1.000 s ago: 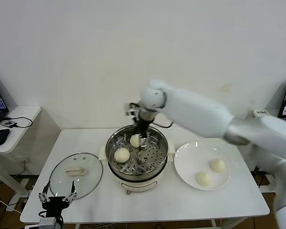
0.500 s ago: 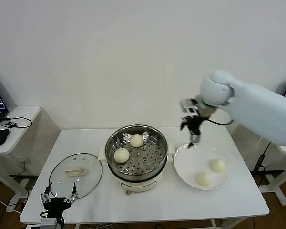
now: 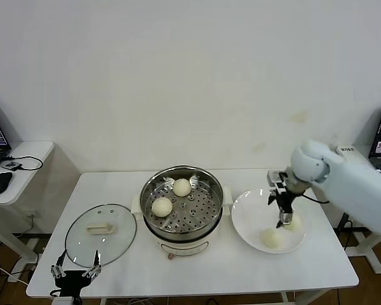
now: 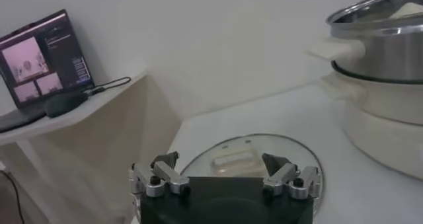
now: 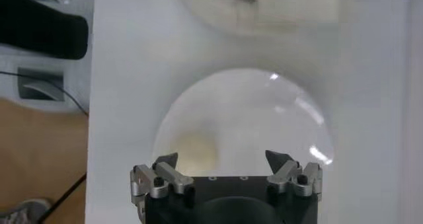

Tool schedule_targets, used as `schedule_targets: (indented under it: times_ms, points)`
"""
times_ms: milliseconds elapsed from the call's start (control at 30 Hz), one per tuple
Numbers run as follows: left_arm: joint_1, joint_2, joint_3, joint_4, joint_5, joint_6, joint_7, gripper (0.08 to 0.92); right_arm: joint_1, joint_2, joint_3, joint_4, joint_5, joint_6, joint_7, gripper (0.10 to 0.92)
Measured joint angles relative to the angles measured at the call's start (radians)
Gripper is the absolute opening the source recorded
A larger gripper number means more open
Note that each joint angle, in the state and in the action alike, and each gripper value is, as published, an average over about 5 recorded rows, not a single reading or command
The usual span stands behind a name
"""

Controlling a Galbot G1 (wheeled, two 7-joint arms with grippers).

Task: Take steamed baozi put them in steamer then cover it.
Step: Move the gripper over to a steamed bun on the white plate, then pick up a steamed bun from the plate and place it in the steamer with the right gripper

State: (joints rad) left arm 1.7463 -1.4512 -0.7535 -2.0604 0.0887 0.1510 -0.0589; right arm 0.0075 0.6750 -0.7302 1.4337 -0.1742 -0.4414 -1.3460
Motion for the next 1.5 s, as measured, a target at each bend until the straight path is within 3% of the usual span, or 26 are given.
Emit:
schedule_targets:
  times_ms: [933,1033,1233,1500]
  points:
    - [-0.023,-0.01,0.008,0.057,0.007,-0.003,-0.003,0.823,-0.155,0.094,0.061,-0.154,-0.091,0.034,0.026,0.822]
    - [-0.023,-0.009,0.009,0.059,0.007,-0.003,-0.003,0.823,-0.158,0.1,0.065,-0.165,-0.09,0.032,0.028,0.782]
    - [-0.022,-0.01,0.009,0.061,0.007,-0.003,-0.004,0.823,-0.16,0.106,0.067,-0.175,-0.089,0.032,0.028,0.626]
    - [-0.03,-0.012,0.009,0.069,0.007,-0.004,-0.007,0.823,-0.147,0.091,0.083,-0.169,-0.075,0.035,0.016,0.586]
